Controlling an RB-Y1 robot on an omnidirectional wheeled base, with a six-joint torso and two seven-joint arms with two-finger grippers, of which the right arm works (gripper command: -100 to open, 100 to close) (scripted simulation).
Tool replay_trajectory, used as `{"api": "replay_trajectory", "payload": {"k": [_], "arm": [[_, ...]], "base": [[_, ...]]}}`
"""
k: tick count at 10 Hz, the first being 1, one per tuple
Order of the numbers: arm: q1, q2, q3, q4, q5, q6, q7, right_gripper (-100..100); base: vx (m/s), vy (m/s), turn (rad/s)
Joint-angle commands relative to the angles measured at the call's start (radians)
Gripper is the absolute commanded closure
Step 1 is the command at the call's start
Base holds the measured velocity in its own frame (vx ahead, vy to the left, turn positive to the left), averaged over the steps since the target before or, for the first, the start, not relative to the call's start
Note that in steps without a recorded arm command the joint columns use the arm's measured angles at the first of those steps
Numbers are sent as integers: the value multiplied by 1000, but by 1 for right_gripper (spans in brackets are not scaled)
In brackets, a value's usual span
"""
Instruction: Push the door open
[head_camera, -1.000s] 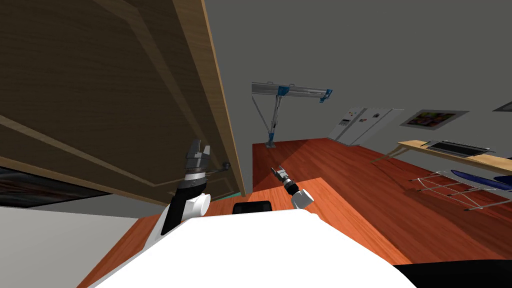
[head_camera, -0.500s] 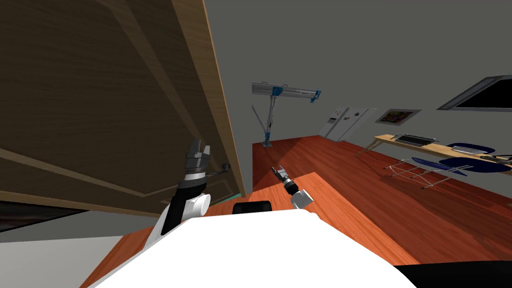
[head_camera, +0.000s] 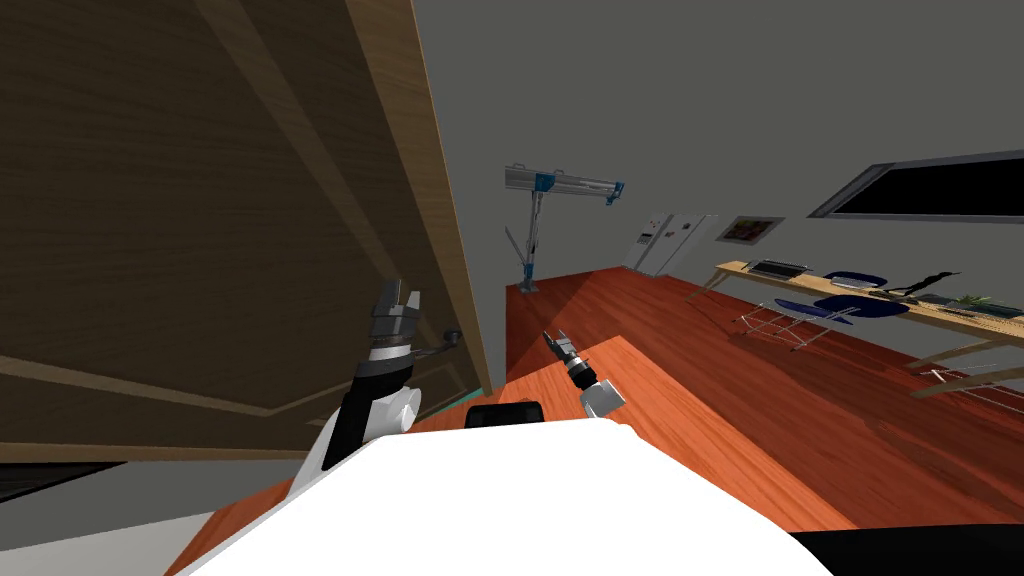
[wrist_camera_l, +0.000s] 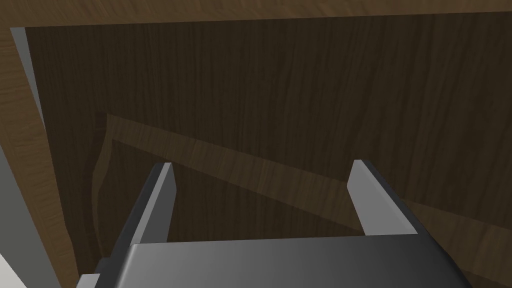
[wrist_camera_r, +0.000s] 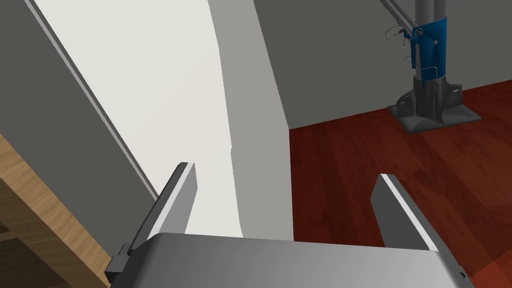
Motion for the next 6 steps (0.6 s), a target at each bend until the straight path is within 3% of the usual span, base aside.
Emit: {"api": "replay_trajectory", "payload": {"k": [1,6], "arm": [[-5,-1,4,9,-32,12,6,-100],[-20,-2,16,37,-130,50,26,-100]], "base": [[15,105,-165],[12,89,-146]]}}
